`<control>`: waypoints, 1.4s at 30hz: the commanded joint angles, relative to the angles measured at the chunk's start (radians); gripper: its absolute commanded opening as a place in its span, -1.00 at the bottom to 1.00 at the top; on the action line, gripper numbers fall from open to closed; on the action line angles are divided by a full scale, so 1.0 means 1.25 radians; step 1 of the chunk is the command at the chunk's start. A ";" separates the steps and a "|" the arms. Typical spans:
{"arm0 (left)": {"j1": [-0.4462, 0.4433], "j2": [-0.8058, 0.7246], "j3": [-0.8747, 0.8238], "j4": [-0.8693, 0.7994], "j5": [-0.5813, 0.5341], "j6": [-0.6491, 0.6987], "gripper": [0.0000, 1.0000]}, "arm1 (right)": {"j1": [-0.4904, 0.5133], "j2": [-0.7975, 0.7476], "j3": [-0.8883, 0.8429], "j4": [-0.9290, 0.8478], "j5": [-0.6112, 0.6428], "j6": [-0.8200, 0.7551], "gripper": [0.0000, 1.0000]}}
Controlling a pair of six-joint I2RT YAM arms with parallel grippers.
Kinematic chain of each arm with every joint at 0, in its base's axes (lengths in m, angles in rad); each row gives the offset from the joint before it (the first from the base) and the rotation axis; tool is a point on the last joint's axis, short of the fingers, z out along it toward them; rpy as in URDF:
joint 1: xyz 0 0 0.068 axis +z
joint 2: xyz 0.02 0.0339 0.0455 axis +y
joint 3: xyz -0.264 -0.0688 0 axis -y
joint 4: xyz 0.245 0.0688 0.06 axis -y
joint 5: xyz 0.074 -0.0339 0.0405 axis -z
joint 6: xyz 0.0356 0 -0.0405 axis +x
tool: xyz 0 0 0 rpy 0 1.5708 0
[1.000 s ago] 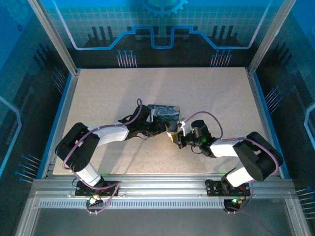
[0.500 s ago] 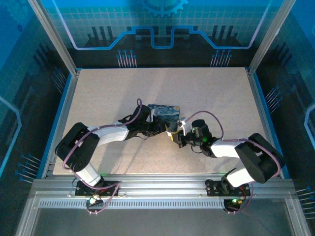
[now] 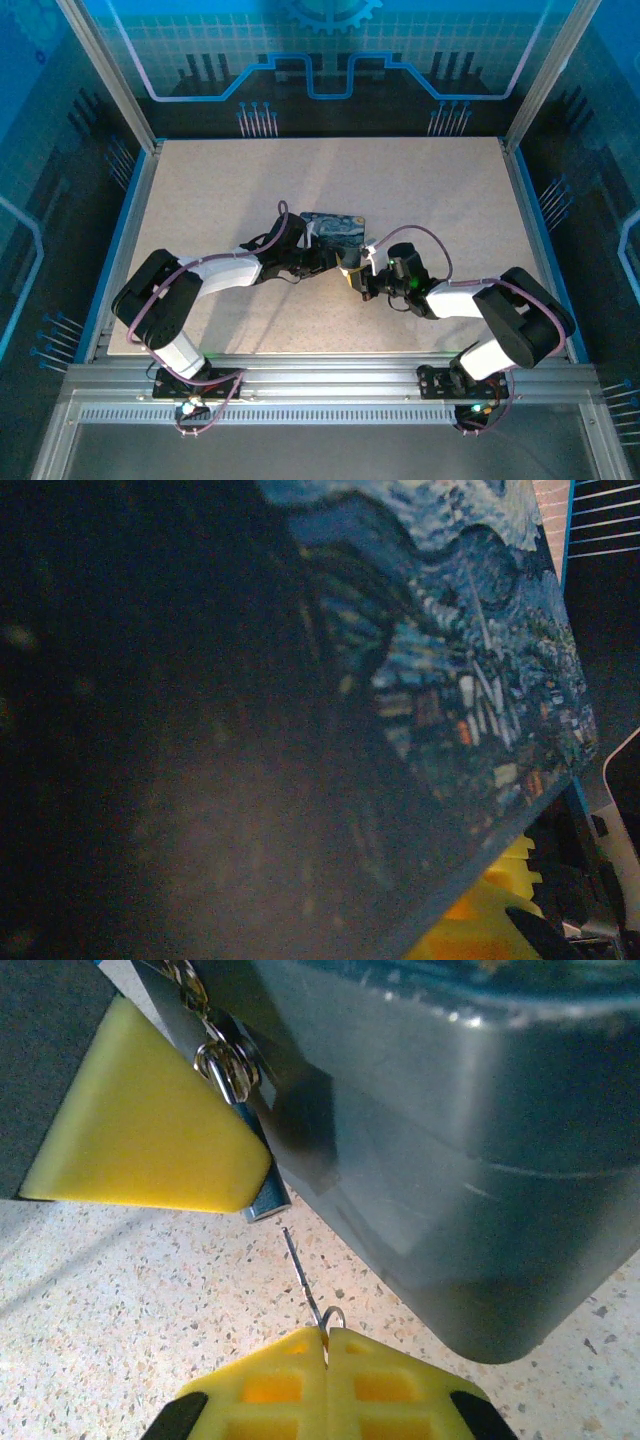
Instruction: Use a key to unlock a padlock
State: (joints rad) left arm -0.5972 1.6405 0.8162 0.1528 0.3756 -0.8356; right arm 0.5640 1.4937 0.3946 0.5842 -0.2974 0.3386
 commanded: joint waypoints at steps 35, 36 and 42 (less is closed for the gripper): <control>0.005 -0.031 -0.010 -0.004 0.022 0.020 -0.68 | -0.005 0.009 0.050 0.041 -0.027 -0.006 -1.00; 0.005 -0.030 -0.009 -0.002 0.022 0.021 -0.68 | -0.005 0.013 0.053 0.043 -0.030 -0.006 -1.00; 0.004 -0.031 -0.010 -0.001 0.023 0.018 -0.68 | -0.003 0.028 0.076 0.062 -0.038 -0.003 -1.00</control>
State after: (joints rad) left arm -0.5896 1.6310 0.8146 0.1535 0.3748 -0.8352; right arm 0.5617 1.5192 0.4458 0.5995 -0.3225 0.3389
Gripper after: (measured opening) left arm 0.221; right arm 0.049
